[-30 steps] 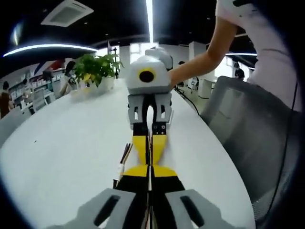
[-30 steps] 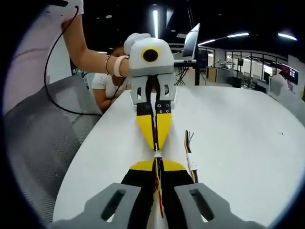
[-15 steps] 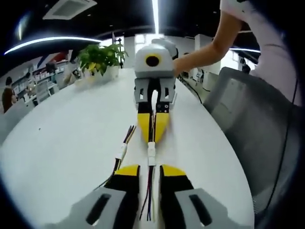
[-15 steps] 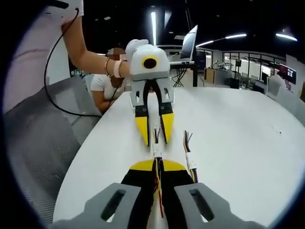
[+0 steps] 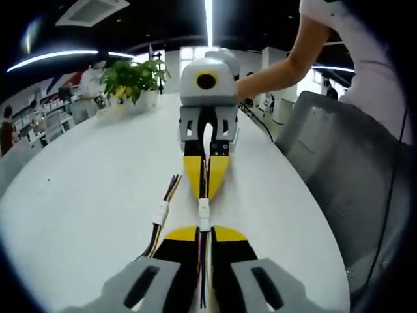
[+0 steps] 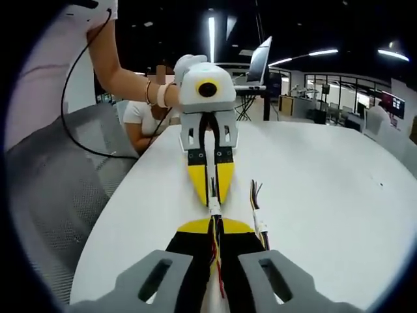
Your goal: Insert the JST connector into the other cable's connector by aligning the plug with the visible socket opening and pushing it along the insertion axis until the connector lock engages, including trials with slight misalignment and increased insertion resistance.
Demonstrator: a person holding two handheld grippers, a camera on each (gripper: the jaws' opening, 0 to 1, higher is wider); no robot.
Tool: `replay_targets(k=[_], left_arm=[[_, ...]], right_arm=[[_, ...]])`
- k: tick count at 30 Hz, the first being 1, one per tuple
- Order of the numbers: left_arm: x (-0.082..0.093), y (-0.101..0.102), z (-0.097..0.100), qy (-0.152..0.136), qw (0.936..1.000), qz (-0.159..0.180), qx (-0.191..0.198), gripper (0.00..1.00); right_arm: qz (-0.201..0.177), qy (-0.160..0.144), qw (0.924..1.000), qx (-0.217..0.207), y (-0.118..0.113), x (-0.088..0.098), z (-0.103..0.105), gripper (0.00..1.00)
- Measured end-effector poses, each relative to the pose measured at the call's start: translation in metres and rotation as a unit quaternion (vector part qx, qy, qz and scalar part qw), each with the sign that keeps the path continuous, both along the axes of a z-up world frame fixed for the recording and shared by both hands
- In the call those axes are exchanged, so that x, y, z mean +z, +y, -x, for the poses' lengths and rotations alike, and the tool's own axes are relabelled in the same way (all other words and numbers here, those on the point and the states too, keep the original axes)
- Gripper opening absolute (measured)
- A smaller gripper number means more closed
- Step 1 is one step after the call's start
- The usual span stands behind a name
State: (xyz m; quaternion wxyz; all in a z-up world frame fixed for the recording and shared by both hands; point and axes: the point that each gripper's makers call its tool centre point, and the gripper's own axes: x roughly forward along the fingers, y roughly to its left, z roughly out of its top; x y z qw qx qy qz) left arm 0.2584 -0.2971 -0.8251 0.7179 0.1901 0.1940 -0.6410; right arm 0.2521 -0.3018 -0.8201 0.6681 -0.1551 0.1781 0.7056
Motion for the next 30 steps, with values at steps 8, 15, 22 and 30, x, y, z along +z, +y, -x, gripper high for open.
replay_targets(k=[8,15,22,30], left_arm=[[-0.001,-0.004,0.002,-0.015,0.9994,-0.022,-0.02,0.0],[-0.005,-0.007,0.0,-0.029,0.9976,-0.045,-0.043,0.0],[-0.011,-0.014,-0.001,-0.032,0.9964,-0.06,-0.051,0.0],[-0.008,-0.017,-0.012,-0.027,0.9978,-0.048,-0.036,0.0]], right_arm=[[0.01,-0.007,0.9999,0.008,-0.001,-0.001,0.001,0.0],[0.02,-0.009,0.9997,0.007,-0.004,-0.005,-0.001,0.0],[0.033,-0.012,0.9993,0.007,-0.009,-0.015,-0.003,0.0],[0.043,-0.019,0.9989,-0.002,-0.014,-0.021,-0.013,0.01]])
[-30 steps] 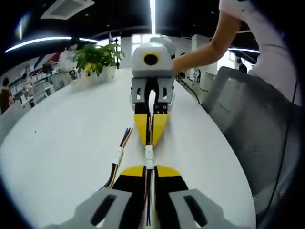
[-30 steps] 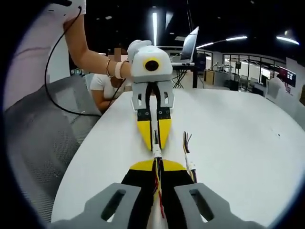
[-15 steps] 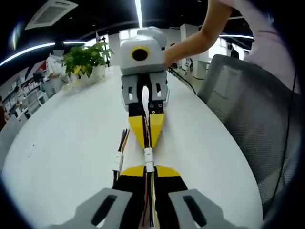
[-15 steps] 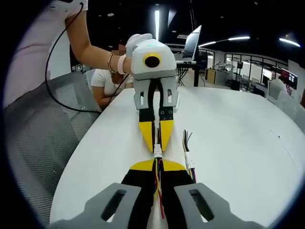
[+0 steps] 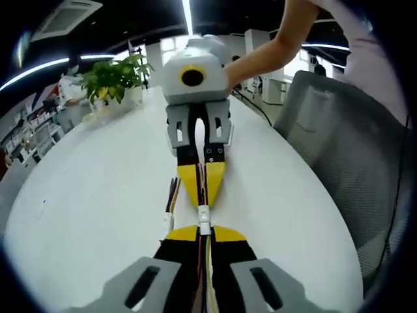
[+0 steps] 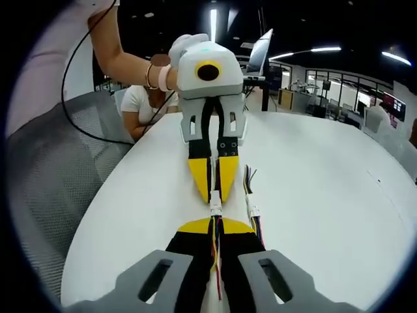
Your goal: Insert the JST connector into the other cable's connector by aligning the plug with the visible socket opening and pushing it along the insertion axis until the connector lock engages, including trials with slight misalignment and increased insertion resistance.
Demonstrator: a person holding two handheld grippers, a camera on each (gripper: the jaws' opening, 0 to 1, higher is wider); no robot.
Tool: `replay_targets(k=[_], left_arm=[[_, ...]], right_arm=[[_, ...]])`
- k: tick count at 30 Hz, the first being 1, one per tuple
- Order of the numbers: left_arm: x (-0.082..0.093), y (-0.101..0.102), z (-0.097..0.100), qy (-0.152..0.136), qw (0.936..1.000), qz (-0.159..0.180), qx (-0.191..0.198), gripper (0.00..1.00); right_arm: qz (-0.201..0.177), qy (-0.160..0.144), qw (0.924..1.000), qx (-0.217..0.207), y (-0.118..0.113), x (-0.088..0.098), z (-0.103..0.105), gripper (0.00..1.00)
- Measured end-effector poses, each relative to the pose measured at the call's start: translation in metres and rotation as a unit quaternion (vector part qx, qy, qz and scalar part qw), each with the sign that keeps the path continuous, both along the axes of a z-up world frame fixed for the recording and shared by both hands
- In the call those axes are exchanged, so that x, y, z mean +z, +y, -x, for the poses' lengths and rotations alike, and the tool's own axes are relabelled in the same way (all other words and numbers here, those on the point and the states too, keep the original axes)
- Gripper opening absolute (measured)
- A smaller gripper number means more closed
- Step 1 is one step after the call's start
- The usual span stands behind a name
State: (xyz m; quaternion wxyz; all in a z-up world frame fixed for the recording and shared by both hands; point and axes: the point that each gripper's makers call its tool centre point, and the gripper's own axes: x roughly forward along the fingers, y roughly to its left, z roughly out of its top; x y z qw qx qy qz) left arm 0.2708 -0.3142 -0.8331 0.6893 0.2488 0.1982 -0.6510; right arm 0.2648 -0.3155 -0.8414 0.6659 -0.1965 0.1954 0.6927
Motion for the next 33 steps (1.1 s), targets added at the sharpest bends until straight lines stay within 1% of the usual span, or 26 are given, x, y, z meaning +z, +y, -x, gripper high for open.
replay_targets(k=[2,5,10,13,16,19,22,23,26,28,33], left_arm=[[-0.002,0.0,-0.002,-0.004,1.0,-0.002,0.004,0.0],[-0.008,0.001,-0.002,-0.009,0.9998,-0.015,0.005,0.0],[-0.01,0.002,-0.005,-0.01,0.9997,-0.016,0.017,0.0],[-0.011,0.002,-0.007,-0.002,0.9996,-0.011,0.025,0.0],[-0.012,0.003,-0.008,0.001,0.9995,-0.011,0.028,0.0],[-0.013,0.002,-0.01,0.004,0.9992,-0.012,0.038,0.0],[-0.013,0.002,-0.013,-0.001,0.9987,-0.016,0.048,0.02],[-0.013,0.003,-0.014,-0.004,0.9985,-0.018,0.052,0.03],[-0.013,0.006,-0.015,-0.008,0.9978,-0.026,0.06,0.06],[-0.013,0.009,-0.014,-0.009,0.9973,-0.032,0.066,0.08],[-0.013,0.017,-0.009,-0.009,0.9958,-0.045,0.078,0.14]], right_arm=[[0.002,0.0,1.0,-0.005,0.0,-0.002,-0.001,0.01],[0.003,-0.003,1.0,-0.007,0.001,-0.002,-0.001,0.01],[0.006,-0.006,0.9998,-0.016,0.001,-0.005,-0.003,0.01],[0.003,0.01,0.9994,-0.034,0.002,-0.005,-0.004,0.01],[0.003,0.014,0.9991,-0.041,0.002,-0.005,-0.005,0.02],[0.008,0.007,0.999,-0.043,0.005,-0.006,-0.004,0.02],[0.01,0.001,0.9985,-0.055,0.004,-0.007,-0.008,0.02],[0.011,-0.001,0.9983,-0.056,0.003,-0.007,-0.009,0.03],[0.015,-0.009,0.9974,-0.07,0.0,-0.006,-0.014,0.1],[0.019,-0.009,0.9968,-0.078,-0.003,-0.006,-0.016,0.14],[0.019,-0.011,0.9959,-0.088,-0.009,-0.001,-0.013,0.17]])
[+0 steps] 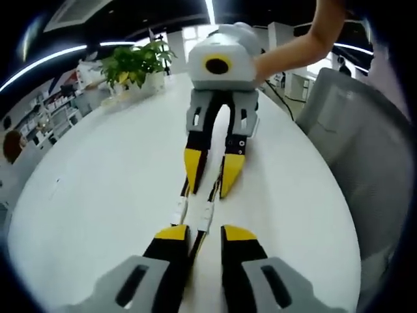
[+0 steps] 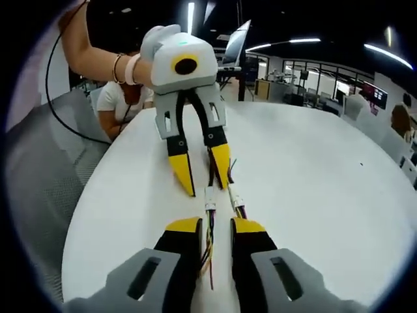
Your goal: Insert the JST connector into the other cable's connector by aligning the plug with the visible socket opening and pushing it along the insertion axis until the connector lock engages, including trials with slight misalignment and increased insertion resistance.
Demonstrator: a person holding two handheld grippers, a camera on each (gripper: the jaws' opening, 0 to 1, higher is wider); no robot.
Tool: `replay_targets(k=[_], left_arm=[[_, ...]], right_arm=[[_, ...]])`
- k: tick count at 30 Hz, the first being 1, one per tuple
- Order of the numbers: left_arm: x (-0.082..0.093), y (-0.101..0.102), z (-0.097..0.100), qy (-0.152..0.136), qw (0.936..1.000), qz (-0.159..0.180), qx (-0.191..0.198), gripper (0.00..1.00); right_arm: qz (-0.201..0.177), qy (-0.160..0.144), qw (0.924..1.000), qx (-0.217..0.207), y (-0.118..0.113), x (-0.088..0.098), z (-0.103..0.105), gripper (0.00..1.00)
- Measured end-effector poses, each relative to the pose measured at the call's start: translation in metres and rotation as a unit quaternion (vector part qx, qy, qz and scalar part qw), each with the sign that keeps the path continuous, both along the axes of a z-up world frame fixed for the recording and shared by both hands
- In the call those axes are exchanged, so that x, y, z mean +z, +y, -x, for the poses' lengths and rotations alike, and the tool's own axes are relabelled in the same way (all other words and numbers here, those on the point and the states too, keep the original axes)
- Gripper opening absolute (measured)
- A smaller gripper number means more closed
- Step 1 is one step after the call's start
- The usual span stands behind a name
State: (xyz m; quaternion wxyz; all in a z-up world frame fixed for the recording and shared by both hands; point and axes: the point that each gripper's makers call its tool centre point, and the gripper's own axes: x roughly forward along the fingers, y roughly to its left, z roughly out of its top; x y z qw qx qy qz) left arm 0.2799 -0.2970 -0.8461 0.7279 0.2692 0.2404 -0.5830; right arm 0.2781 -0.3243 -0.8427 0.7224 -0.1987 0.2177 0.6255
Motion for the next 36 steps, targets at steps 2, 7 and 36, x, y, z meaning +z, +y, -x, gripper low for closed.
replay_targets(k=[2,7,36], left_arm=[[0.003,0.007,-0.001,-0.007,0.9997,-0.009,0.022,0.18],[0.026,0.015,-0.002,0.0,0.9946,0.047,0.093,0.24],[0.068,0.03,0.077,0.111,0.931,0.139,0.319,0.89]], right_arm=[[0.0,-0.016,0.9998,-0.015,-0.005,0.005,-0.003,0.18],[-0.025,-0.009,0.9978,-0.061,-0.019,0.02,0.0,0.21],[0.089,0.091,0.9598,-0.25,-0.072,0.037,0.073,0.94]])
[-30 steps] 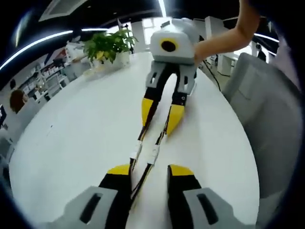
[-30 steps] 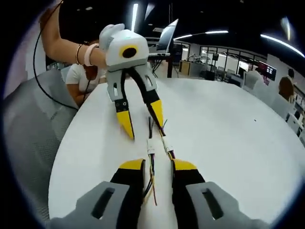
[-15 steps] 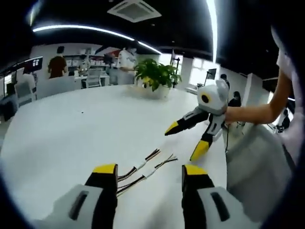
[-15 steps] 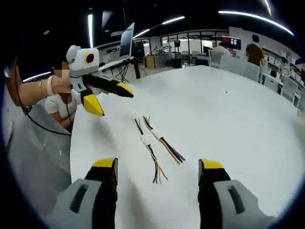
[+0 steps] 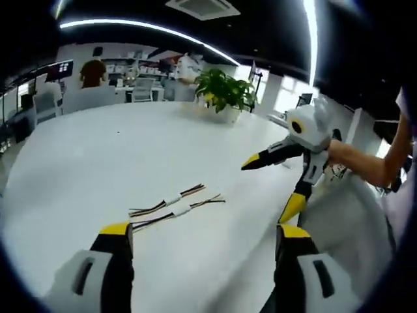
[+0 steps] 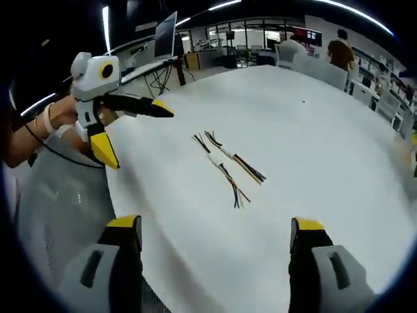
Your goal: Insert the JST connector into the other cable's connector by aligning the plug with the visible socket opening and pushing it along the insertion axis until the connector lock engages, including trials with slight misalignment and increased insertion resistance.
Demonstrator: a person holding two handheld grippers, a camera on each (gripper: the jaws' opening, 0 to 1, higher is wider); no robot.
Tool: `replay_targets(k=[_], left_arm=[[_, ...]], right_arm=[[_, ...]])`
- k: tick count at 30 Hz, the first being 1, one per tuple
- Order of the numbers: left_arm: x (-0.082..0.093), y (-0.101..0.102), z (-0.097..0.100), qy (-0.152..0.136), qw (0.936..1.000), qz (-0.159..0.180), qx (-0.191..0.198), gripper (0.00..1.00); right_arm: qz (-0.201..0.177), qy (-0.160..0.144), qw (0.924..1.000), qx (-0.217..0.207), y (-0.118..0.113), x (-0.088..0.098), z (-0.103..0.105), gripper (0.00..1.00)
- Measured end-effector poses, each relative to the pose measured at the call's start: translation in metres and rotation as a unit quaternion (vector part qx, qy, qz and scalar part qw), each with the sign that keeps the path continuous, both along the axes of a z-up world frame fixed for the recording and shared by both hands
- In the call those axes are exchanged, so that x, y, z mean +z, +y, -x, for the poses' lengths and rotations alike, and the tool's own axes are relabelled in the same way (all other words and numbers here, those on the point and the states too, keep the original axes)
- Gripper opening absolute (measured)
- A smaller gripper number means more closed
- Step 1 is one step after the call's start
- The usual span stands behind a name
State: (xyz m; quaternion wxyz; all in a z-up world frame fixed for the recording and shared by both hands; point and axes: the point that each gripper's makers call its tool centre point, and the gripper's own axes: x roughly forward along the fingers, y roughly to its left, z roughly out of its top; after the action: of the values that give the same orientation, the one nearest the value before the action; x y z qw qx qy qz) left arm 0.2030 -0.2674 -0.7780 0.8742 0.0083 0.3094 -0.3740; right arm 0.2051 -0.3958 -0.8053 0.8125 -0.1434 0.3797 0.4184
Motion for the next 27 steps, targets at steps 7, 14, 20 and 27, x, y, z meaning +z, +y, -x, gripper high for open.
replay_targets(k=[7,14,20,27], left_arm=[[0.002,0.0,0.026,0.007,0.9999,-0.008,0.013,0.94],[0.008,0.006,0.038,-0.006,0.999,-0.011,0.043,0.92],[0.0,0.006,0.05,0.004,0.9988,-0.034,0.034,0.92],[0.006,0.008,0.047,0.006,0.9986,-0.007,0.052,0.92]], right_arm=[[0.018,-0.015,0.9996,-0.017,-0.003,0.009,0.017,0.97],[-0.006,-0.023,0.9988,-0.042,0.001,0.02,0.029,0.97],[-0.028,-0.035,0.9956,-0.083,0.002,0.025,0.026,0.95],[-0.047,-0.043,0.9933,-0.097,0.005,0.03,0.026,0.98]])
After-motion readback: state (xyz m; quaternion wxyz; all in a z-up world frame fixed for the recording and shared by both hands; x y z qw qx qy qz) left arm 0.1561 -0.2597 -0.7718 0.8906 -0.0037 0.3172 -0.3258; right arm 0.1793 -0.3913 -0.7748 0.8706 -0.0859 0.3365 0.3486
